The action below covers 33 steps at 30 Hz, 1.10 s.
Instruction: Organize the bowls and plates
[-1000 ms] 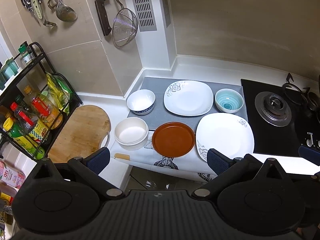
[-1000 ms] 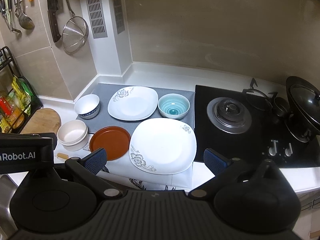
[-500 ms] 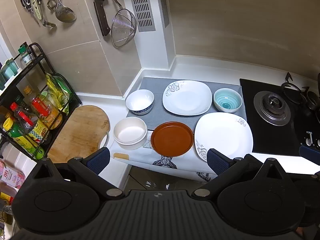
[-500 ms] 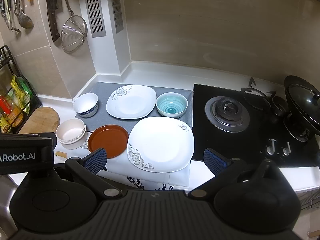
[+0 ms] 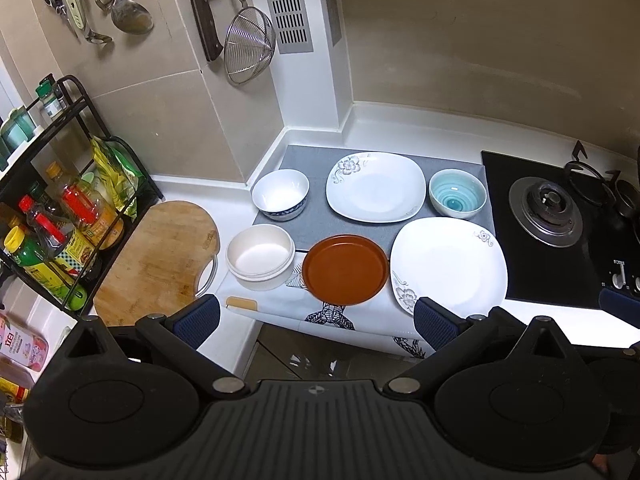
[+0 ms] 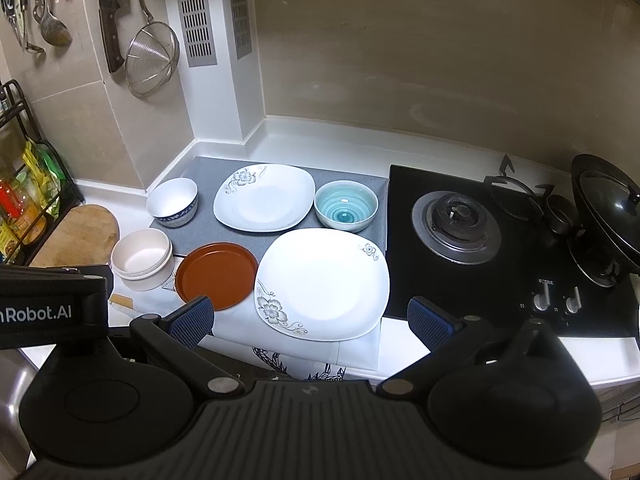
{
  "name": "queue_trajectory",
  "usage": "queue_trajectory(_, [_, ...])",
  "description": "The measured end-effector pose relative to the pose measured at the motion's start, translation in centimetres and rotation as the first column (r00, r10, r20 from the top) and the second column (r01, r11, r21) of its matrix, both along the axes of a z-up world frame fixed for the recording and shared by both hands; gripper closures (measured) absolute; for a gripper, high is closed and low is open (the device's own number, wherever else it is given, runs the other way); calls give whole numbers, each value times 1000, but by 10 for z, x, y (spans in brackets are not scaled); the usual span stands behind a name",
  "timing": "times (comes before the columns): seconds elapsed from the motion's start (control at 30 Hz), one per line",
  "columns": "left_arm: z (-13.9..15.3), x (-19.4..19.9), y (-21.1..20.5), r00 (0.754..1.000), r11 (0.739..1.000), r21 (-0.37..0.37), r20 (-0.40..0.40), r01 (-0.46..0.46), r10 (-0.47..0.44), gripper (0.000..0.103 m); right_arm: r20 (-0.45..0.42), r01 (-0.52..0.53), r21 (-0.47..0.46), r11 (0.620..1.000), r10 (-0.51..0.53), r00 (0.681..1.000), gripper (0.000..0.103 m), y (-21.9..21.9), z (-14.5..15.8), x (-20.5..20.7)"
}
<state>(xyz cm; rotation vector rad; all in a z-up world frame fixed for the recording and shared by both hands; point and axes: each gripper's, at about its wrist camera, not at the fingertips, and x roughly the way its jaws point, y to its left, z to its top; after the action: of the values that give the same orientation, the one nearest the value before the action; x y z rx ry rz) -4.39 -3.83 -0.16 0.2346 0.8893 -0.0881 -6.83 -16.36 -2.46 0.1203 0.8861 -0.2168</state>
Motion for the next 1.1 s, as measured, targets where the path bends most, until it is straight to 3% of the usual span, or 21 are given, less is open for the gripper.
queue_trajectory(0.43, [-14, 17, -1, 999, 1000, 24, -34, -8, 9, 0, -40, -11, 29, 1000, 12, 999, 0, 0, -17, 19])
queue_trajectory(0.73, [-34, 62, -10, 996, 998, -3, -65, 59, -59, 0, -78, 31, 49, 998, -27, 997, 0, -13, -41, 56])
queue_trajectory(0.87, [-64, 95, -12, 989, 990, -88, -94, 109, -117, 0, -20, 24, 41, 999, -23, 1000, 0, -24, -67, 73])
queue_trajectory(0.97, [-101, 115, -17, 976, 973, -128, -80, 194, -205, 0, 51, -8, 101, 995, 2, 999, 0, -49, -98, 77])
queue_trajectory(1.1, [-161, 156, -17, 936, 955, -223, -247, 196, -250, 0, 47, 5, 99, 995, -10, 999, 0, -84, -132, 80])
